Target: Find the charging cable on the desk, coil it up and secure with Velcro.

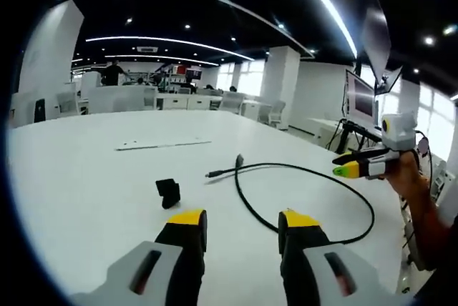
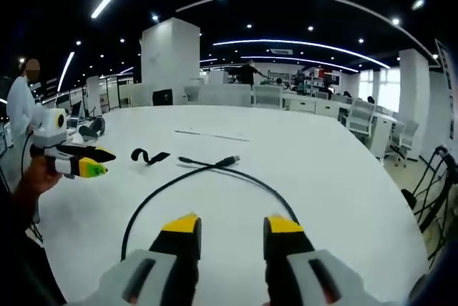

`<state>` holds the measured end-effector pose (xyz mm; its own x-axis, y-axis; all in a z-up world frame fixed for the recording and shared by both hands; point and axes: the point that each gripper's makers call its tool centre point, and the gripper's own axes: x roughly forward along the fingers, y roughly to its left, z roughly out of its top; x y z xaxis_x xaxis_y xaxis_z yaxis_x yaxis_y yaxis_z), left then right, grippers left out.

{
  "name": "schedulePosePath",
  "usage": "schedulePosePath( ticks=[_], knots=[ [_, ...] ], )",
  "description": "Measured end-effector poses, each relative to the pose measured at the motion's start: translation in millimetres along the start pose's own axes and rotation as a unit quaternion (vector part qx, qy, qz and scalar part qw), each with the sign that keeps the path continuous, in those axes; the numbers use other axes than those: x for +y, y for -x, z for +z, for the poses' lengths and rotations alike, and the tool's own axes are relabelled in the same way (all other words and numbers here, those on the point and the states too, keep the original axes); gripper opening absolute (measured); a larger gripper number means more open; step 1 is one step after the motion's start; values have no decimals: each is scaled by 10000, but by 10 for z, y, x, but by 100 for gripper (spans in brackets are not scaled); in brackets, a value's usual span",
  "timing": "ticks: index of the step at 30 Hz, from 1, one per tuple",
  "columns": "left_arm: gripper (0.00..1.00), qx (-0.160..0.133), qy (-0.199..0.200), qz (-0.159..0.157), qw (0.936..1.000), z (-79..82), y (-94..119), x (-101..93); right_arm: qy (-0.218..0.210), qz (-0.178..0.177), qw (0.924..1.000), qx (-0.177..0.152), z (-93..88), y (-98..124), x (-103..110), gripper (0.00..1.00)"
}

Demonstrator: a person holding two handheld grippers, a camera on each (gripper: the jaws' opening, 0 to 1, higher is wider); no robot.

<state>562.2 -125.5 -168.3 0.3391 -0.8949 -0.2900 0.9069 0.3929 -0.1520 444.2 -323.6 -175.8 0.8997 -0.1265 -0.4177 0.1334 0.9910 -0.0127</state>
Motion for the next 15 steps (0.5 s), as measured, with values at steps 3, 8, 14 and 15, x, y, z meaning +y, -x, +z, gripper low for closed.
schedulePosePath(
  ticks=[3, 8, 14, 15],
  knots=[
    [40, 40, -23, -34, 10000, -18, -60, -37, 9, 15, 10000, 33, -8, -35, -29, 36],
    [40, 81, -21, -102, 9999, -36, -163, -89, 95, 4, 9999, 57, -22, -108, -89, 32],
    [40, 158, -95, -141, 9997, -38, -325, -120, 73, 16, 9999, 127, -36, -203, -178, 32],
    [38, 211, -177, -149, 9995, -62, -347, -117, 85, 2, 9998, 153, -37, -217, -192, 32]
  ],
)
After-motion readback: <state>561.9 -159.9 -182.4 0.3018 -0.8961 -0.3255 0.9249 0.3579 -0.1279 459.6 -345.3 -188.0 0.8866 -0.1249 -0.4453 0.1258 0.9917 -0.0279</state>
